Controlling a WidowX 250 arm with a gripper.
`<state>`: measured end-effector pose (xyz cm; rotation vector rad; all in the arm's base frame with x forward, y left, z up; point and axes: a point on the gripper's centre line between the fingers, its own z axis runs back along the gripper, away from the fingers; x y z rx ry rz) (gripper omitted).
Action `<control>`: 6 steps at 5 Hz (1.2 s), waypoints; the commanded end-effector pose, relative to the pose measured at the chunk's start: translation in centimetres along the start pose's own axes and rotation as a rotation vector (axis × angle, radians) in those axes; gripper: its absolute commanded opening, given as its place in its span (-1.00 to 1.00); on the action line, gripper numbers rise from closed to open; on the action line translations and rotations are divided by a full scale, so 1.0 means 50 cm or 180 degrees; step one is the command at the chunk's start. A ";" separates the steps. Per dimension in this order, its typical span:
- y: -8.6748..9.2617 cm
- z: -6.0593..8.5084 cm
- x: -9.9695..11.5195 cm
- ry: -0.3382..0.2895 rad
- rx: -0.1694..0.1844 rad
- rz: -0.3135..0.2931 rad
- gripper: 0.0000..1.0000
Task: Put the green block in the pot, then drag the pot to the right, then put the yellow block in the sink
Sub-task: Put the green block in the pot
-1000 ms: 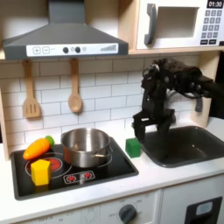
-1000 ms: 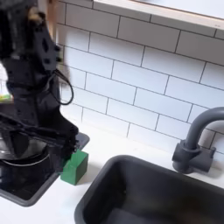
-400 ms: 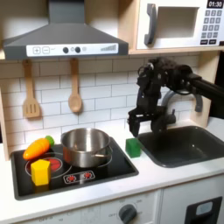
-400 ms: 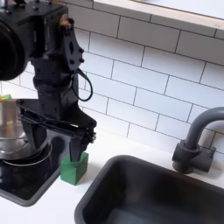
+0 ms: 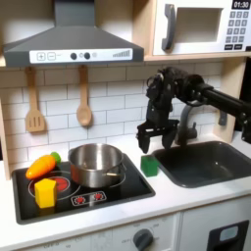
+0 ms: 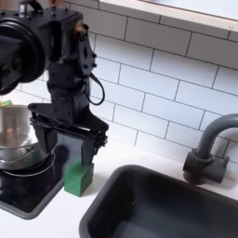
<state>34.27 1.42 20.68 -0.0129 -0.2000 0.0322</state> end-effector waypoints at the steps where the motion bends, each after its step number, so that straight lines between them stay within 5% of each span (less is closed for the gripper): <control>1: -0.012 -0.042 0.017 0.0122 -0.0033 -0.0054 1.00; 6: -0.020 -0.115 0.036 0.0322 -0.0068 -0.0181 1.00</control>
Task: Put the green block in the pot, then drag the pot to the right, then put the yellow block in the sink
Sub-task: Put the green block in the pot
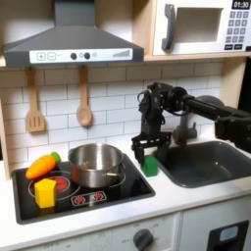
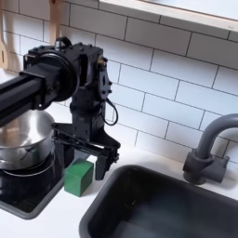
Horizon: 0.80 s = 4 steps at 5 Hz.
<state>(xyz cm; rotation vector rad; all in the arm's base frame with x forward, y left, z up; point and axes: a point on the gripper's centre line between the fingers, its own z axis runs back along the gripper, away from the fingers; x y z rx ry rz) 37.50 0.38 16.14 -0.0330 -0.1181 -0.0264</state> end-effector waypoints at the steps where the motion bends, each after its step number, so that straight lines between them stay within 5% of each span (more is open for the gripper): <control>1: 0.001 -0.016 -0.007 0.0062 0.0008 -0.0035 1.00; 4: -0.001 -0.056 -0.005 0.0198 -0.0015 -0.0055 1.00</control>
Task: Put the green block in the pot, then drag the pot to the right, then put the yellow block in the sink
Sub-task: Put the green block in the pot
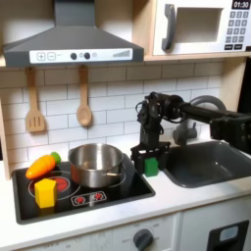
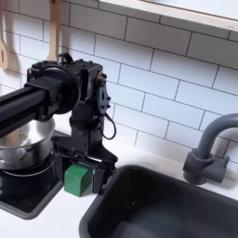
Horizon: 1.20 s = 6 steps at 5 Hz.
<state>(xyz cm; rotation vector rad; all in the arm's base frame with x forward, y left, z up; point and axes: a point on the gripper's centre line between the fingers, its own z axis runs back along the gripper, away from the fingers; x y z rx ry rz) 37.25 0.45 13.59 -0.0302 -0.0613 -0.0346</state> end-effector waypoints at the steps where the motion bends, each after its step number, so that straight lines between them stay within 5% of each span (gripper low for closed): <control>1: 0.001 0.001 0.008 -0.0020 -0.0035 -0.0003 -1.00; 4: -0.005 0.023 -0.002 -0.0026 -0.0087 -0.0083 -1.00; 6: -0.009 0.104 0.004 -0.0277 -0.0123 -0.0118 -1.00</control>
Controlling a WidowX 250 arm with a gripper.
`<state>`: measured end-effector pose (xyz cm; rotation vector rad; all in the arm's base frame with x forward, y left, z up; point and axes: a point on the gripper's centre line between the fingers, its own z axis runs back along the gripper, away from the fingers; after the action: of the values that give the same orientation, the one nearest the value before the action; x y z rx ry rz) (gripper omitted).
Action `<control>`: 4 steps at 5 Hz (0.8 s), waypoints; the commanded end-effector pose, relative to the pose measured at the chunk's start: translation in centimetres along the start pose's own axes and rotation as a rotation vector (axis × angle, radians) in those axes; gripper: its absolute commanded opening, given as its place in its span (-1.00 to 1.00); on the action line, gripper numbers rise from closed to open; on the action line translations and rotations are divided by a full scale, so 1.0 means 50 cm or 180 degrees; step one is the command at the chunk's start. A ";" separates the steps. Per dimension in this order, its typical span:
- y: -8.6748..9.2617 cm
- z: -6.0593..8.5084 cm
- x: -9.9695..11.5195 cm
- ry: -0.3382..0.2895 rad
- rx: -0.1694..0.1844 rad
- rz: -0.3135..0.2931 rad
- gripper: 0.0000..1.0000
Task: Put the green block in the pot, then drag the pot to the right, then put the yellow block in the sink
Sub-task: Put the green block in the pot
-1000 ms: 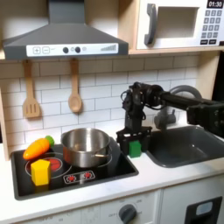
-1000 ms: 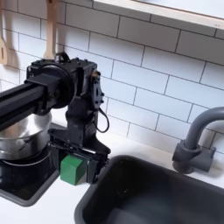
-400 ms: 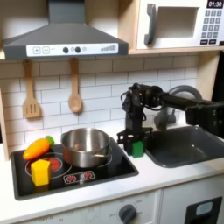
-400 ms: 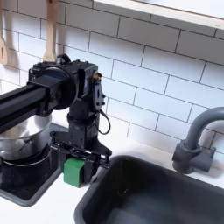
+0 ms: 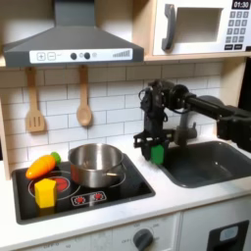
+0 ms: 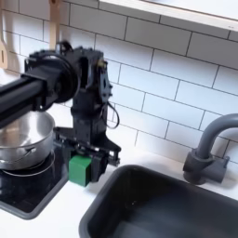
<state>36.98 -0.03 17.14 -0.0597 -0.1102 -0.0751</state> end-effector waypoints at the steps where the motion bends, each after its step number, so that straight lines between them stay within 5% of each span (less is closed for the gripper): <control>1: 0.010 0.061 0.010 -0.0158 -0.0029 0.0087 -1.00; 4: 0.103 0.144 0.015 -0.0385 0.0255 0.0543 -1.00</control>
<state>37.45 5.17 24.04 0.0053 -0.2292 0.0933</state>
